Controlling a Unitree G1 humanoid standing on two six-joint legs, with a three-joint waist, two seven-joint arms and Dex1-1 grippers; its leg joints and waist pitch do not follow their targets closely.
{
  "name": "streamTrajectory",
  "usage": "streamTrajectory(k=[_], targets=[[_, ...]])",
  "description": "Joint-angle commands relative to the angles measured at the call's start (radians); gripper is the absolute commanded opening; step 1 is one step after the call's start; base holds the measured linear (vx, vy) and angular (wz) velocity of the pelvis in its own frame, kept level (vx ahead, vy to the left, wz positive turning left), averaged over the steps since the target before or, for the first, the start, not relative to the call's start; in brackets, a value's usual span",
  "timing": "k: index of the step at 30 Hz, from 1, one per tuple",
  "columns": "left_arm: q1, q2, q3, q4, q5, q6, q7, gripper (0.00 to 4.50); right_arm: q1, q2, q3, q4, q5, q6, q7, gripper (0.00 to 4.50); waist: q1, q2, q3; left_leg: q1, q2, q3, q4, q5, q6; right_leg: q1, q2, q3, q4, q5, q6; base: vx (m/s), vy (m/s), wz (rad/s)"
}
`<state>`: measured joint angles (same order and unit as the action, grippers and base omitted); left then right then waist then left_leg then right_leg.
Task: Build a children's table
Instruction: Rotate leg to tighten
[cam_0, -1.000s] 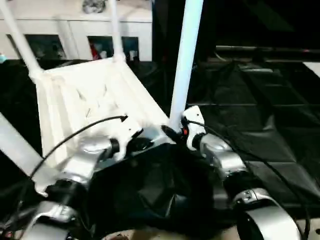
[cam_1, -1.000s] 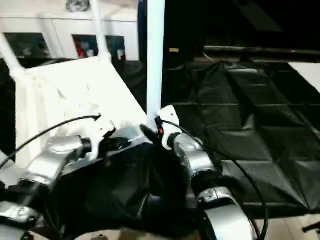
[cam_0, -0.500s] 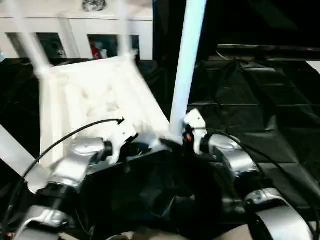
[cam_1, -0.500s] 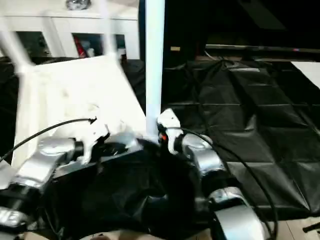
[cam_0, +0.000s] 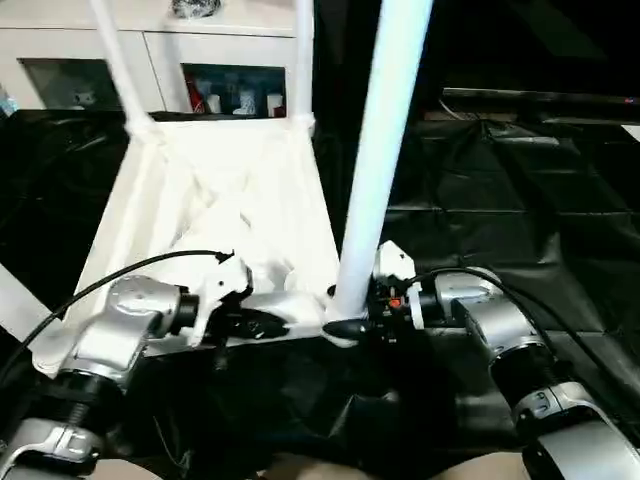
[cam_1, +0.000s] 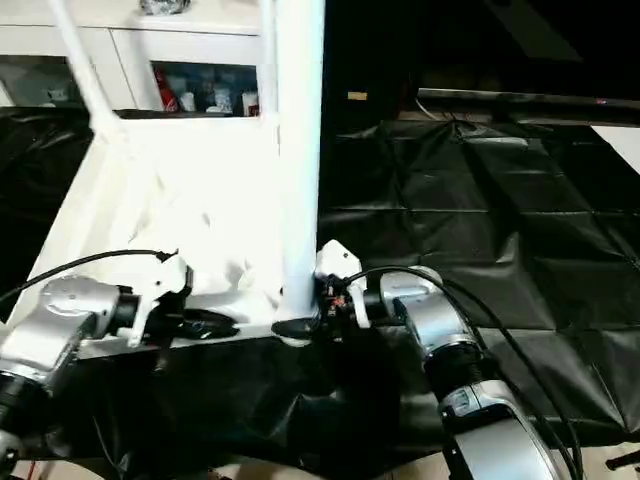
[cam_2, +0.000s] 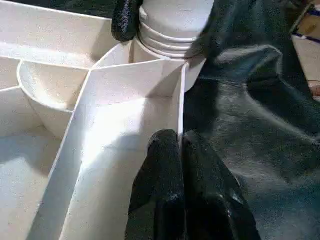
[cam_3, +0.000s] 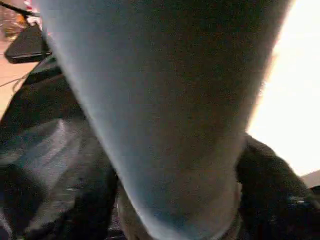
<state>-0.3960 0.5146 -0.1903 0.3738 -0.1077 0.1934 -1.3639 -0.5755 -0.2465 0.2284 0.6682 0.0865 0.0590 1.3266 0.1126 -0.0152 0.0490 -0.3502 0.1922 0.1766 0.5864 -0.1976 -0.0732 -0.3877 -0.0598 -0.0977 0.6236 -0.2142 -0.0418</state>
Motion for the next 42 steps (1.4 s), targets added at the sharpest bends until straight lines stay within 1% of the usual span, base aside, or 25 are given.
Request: streamTrajectory(k=[1,5,6,9,10,12,13,14,15,16,18,20,22,23,24,25,27,30,33,34,36,37,38,39,42], targets=[[0.004,-0.016,-0.012,-0.037,-0.053,0.016,-0.026,0.0,0.019,0.008,0.034,-0.028,0.017,0.022,0.04,2.87,-0.001,0.0,-0.057,0.002,0.056,-0.014,-0.066,-0.106,0.07,0.05,-0.101,0.071,-0.071,-0.131,-0.2,0.0,0.0,0.0],[0.005,-0.029,-0.012,-0.04,-0.048,0.009,-0.015,0.0,0.029,0.021,0.037,-0.035,0.014,0.032,0.027,2.72,-0.001,0.0,-0.056,0.003,0.056,-0.014,-0.066,-0.116,0.066,0.048,-0.102,0.071,-0.075,-0.152,-0.193,0.0,0.0,0.0],[0.005,-0.034,-0.012,-0.04,-0.047,0.006,-0.009,0.0,0.032,0.025,0.036,-0.036,0.013,0.034,0.019,2.72,0.0,0.003,-0.056,0.003,0.056,-0.014,-0.067,-0.116,0.062,0.049,-0.103,0.071,-0.076,-0.16,-0.192,0.0,0.0,0.0],[-0.018,-0.088,-0.001,-0.01,-0.019,-0.001,0.099,0.0,0.028,0.086,0.0,0.01,-0.009,0.039,-0.153,2.68,-0.005,0.001,-0.052,0.003,0.056,-0.016,-0.071,-0.132,0.048,0.046,-0.102,0.072,-0.08,-0.185,-0.187,0.0,0.0,0.0],[-0.02,-0.092,0.0,-0.007,-0.016,-0.002,0.11,0.0,0.027,0.091,-0.003,0.015,-0.01,0.038,-0.167,2.68,-0.008,0.001,-0.048,0.005,0.054,-0.017,-0.073,-0.16,0.035,0.046,-0.105,0.071,-0.088,-0.249,-0.175,0.0,0.0,0.0],[-0.059,-0.155,0.01,0.037,0.026,0.012,0.261,0.0,0.002,0.162,-0.041,0.099,-0.043,0.037,-0.4,2.67,-0.015,0.0,-0.042,0.011,0.052,-0.019,-0.077,-0.202,0.009,0.04,-0.108,0.072,-0.102,-0.361,-0.15,0.0,0.0,0.0],[-0.06,-0.157,0.01,0.038,0.026,0.013,0.264,0.0,0.001,0.163,-0.042,0.101,-0.043,0.037,-0.404,2.67,-0.021,-0.002,-0.04,0.015,0.047,-0.022,-0.078,-0.234,-0.003,0.04,-0.108,0.07,-0.11,-0.441,-0.127,0.0,0.0,0.0],[-0.079,-0.194,0.014,0.049,0.035,0.023,0.319,0.0,-0.011,0.201,-0.063,0.138,-0.044,0.039,-0.498,2.67,-0.022,-0.003,-0.043,0.016,0.047,-0.023,-0.077,-0.234,-0.005,0.043,-0.111,0.072,-0.111,-0.454,-0.118,0.0,0.0,0.0],[-0.09,-0.214,0.01,0.053,0.047,0.025,0.351,0.0,-0.019,0.227,-0.075,0.158,-0.043,0.042,-0.555,2.67,-0.026,-0.001,-0.04,0.015,0.049,-0.023,-0.08,-0.233,-0.003,0.039,-0.11,0.073,-0.114,-0.461,-0.111,0.0,0.0,0.0],[-0.1,-0.232,0.008,0.059,0.06,0.028,0.385,0.0,-0.024,0.246,-0.081,0.17,-0.045,0.043,-0.594,2.67,-0.026,0.0,-0.041,0.02,0.047,-0.023,-0.078,-0.244,-0.002,0.035,-0.109,0.073,-0.118,-0.476,-0.101,0.0,0.0,0.0],[-0.114,-0.26,0.003,0.066,0.075,0.037,0.427,0.0,-0.036,0.28,-0.091,0.188,-0.05,0.042,-0.663,2.67,-0.026,-0.001,-0.042,0.017,0.047,-0.023,-0.079,-0.235,0.002,0.038,-0.108,0.073,-0.117,-0.47,-0.095,0.0,0.0,0.0],[-0.118,-0.273,0.002,0.066,0.078,0.04,0.44,0.0,-0.041,0.295,-0.097,0.197,-0.053,0.04,-0.693,2.67,-0.026,0.002,-0.046,0.017,0.048,-0.022,-0.079,-0.221,0.003,0.037,-0.107,0.075,-0.112,-0.427,-0.104,0.0,0.0,0.0],[-0.128,-0.315,-0.007,0.068,0.09,0.042,0.473,0.0,-0.061,0.339,-0.094,0.23,-0.076,-0.014,-0.749,2.67,-0.026,0.001,-0.049,0.014,0.051,-0.021,-0.079,-0.198,0.007,0.038,-0.105,0.076,-0.103,-0.345,-0.126,0.0,0.0,0.0],[-0.128,-0.315,-0.007,0.068,0.09,0.042,0.473,0.0,-0.061,0.339,-0.094,0.23,-0.076,-0.014,-0.749,2.67,-0.025,0.002,-0.05,0.013,0.051,-0.021,-0.078,-0.189,0.006,0.04,-0.105,0.076,-0.099,-0.322,-0.132,0.0,0.0,0.0],[-0.129,-0.326,-0.012,0.067,0.092,0.038,0.474,0.0,-0.062,0.351,-0.098,0.231,-0.053,-0.028,-0.695,3.02,-0.024,-0.001,-0.054,0.01,0.049,-0.018,-0.075,-0.169,0.015,0.043,-0.104,0.076,-0.094,-0.272,-0.144,0.0,0.0,0.0],[-0.128,-0.325,-0.014,0.065,0.092,0.034,0.466,0.0,-0.058,0.347,-0.095,0.221,-0.046,-0.031,-0.662,3.02,-0.021,0.001,-0.053,0.009,0.049,-0.017,-0.075,-0.153,0.028,0.044,-0.103,0.077,-0.09,-0.234,-0.152,0.0,0.0,0.0],[-0.127,-0.323,-0.016,0.062,0.092,0.031,0.461,0.0,-0.055,0.344,-0.091,0.214,-0.043,-0.033,-0.645,3.38,-0.021,0.001,-0.053,0.006,0.05,-0.017,-0.075,-0.146,0.036,0.046,-0.103,0.075,-0.089,-0.217,-0.157,0.0,0.0,0.0],[-0.103,-0.285,-0.017,0.034,0.076,0.024,0.398,0.0,-0.038,0.301,-0.074,0.172,-0.03,-0.023,-0.543,3.76,-0.02,0.002,-0.051,0.006,0.05,-0.017,-0.075,-0.163,0.042,0.048,-0.105,0.076,-0.094,-0.251,-0.15,0.0,0.0,0.0],[-0.091,-0.266,-0.015,0.026,0.073,0.023,0.376,0.0,-0.032,0.273,-0.063,0.156,-0.029,-0.025,-0.5,3.89,-0.021,0.003,-0.053,0.004,0.052,-0.018,-0.076,-0.151,0.044,0.048,-0.105,0.075,-0.091,-0.238,-0.152,0.0,0.0,0.0],[-0.077,-0.239,-0.014,0.019,0.068,0.007,0.336,0.0,-0.022,0.232,-0.045,0.133,-0.025,-0.026,-0.421,3.89,-0.02,0.002,-0.054,0.002,0.052,-0.018,-0.074,-0.139,0.05,0.05,-0.105,0.074,-0.09,-0.215,-0.158,0.0,0.0,0.0],[-0.068,-0.223,-0.013,0.013,0.063,0.001,0.308,0.0,-0.014,0.206,-0.035,0.119,-0.02,-0.035,-0.358,3.89,-0.02,0.0,-0.055,-0.001,0.052,-0.016,-0.071,-0.123,0.066,0.051,-0.103,0.074,-0.085,-0.179,-0.167,0.0,0.0,0.0],[-0.068,-0.223,-0.013,0.013,0.063,0.001,0.308,0.0,-0.014,0.206,-0.035,0.119,-0.02,-0.035,-0.358,3.89,-0.019,0.001,-0.055,-0.002,0.052,-0.016,-0.071,-0.118,0.068,0.051,-0.103,0.073,-0.084,-0.173,-0.169,0.0,0.0,0.0],[-0.059,-0.204,-0.011,0.009,0.06,-0.008,0.276,0.0,-0.004,0.178,-0.032,0.094,-0.014,-0.033,-0.293,3.89,-0.02,0.0,-0.055,0.001,0.052,-0.015,-0.071,-0.113,0.072,0.049,-0.102,0.073,-0.084,-0.166,-0.172,0.0,0.0,0.0],[-0.055,-0.193,-0.01,0.006,0.057,-0.013,0.258,0.0,0.002,0.162,-0.031,0.078,-0.007,-0.024,-0.254,3.89,-0.016,0.0,-0.055,0.001,0.052,-0.015,-0.07,-0.116,0.076,0.052,-0.103,0.071,-0.085,-0.174,-0.173,0.0,0.0,0.0],[-0.046,-0.163,-0.012,0.009,0.059,-0.038,0.219,0.0,0.013,0.122,-0.022,0.048,0.003,-0.017,-0.173,3.89,-0.012,-0.001,-0.055,-0.003,0.054,-0.014,-0.069,-0.107,0.084,0.052,-0.101,0.069,-0.082,-0.17,-0.17,0.0,0.0,0.0]])
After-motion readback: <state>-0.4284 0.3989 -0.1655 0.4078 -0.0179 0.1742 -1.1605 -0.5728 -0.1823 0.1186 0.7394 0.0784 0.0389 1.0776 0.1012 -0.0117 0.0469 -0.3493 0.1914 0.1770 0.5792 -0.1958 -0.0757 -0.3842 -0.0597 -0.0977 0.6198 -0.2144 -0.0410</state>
